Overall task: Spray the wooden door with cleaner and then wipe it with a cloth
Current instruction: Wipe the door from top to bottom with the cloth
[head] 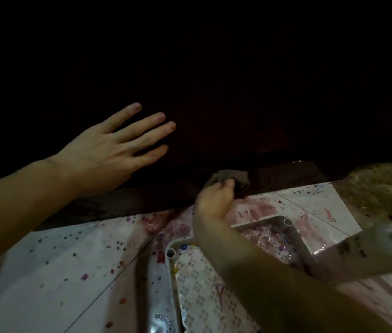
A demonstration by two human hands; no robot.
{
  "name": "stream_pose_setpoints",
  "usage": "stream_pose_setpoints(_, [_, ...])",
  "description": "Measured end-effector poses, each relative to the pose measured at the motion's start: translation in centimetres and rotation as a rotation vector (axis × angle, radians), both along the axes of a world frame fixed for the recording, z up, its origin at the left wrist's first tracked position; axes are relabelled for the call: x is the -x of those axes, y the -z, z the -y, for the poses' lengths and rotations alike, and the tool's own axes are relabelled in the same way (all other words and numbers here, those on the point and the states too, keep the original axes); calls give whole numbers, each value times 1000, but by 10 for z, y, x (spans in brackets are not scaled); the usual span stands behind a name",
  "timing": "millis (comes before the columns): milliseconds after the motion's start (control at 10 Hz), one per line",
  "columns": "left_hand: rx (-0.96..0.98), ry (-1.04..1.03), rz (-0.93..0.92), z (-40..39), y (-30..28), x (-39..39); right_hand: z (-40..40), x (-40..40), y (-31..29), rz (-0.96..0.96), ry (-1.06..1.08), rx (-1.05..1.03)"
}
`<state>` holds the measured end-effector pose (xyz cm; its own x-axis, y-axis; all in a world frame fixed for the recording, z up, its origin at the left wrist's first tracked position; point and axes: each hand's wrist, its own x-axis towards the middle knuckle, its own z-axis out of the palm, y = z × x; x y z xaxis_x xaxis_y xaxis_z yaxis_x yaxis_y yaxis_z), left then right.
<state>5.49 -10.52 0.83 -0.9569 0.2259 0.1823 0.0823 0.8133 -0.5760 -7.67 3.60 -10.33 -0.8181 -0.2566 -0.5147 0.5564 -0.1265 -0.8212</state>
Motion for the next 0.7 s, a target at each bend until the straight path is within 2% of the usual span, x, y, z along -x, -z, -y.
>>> stream_pose_setpoints(100, [28, -22, 21, 2, -5, 1, 1, -15, 9, -53, -99, -110])
stream_pose_setpoints(200, [84, -27, 16, 7, 1, -6, -18, 19, 3, -170, -68, -243])
stream_pose_setpoints(300, [116, -71, 62, 5, -2, -12, -30, 57, 15, -235, 137, -413])
stream_pose_setpoints(400, [80, -60, 39, 8, -3, -17, -13, 53, 8, -273, 174, -431])
stream_pose_setpoints(600, [59, -36, 1, 13, -1, -23, 18, -1, 17, -588, -106, -364])
stream_pose_setpoints(700, [71, -38, 9, 13, -1, -23, 14, 16, 14, -604, -31, -390])
